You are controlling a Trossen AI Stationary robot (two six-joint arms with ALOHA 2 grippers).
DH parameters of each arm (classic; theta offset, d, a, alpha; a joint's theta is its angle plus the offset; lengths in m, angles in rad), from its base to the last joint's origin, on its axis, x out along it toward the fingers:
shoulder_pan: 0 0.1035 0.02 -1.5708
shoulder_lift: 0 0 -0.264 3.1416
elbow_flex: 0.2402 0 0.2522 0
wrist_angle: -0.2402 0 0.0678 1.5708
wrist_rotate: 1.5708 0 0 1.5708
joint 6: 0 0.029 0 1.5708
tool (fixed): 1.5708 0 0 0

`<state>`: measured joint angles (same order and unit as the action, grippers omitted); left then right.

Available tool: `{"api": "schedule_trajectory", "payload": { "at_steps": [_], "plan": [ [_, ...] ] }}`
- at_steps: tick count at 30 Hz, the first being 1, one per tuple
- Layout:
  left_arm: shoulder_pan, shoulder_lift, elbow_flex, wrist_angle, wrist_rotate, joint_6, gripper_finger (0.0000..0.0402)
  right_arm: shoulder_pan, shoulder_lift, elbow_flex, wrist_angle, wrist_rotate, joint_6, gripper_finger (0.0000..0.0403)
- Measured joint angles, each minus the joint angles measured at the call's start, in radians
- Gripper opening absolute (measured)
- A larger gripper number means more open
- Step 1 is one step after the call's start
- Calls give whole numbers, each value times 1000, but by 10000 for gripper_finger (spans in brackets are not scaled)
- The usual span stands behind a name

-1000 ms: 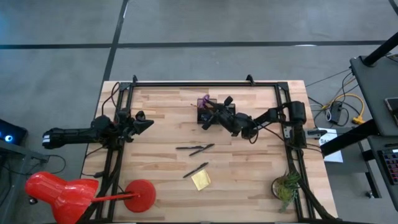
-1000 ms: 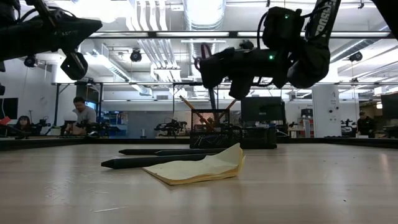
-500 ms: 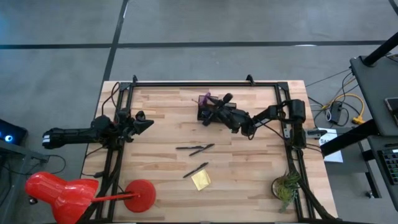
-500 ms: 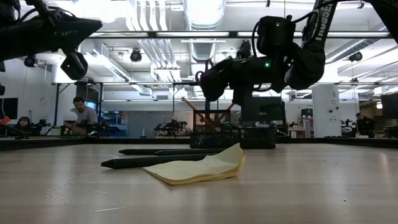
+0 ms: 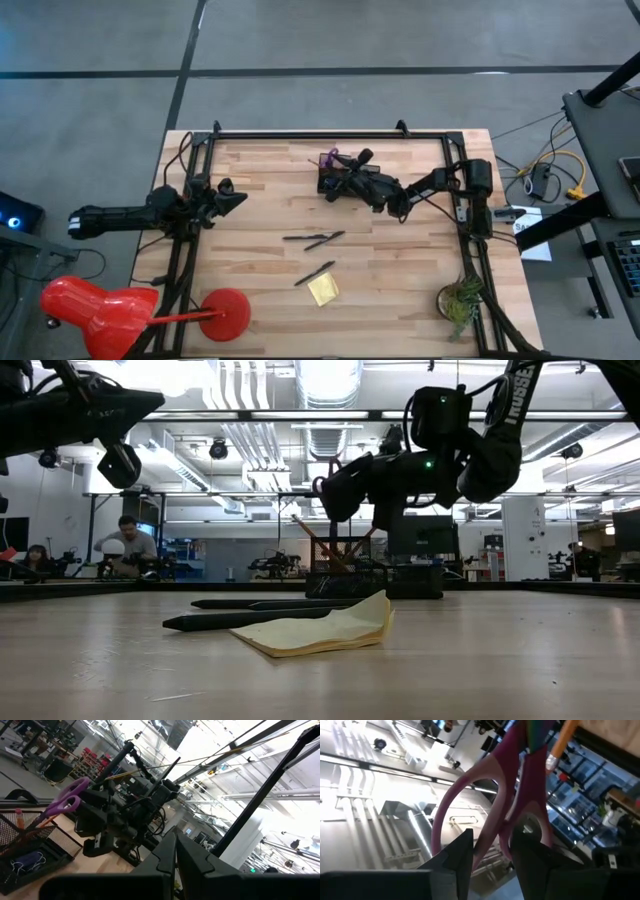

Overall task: Pick and place office supplies into organizer
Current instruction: Put the purple scissors into the desk organizer

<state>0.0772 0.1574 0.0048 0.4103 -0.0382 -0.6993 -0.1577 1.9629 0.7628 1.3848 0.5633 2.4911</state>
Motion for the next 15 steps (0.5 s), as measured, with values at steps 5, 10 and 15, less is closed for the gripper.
{"api": "schedule_trajectory", "payload": {
  "at_steps": [5,10,15],
  "plan": [
    [0,-1,0,0,0,0,0,-5,0,0,-11,-22,8,118],
    [0,0,0,0,0,0,0,-4,0,0,-13,-23,-2,118],
    [0,-1,0,0,0,0,0,-4,-2,0,-13,-21,-26,119]
  ]
}}
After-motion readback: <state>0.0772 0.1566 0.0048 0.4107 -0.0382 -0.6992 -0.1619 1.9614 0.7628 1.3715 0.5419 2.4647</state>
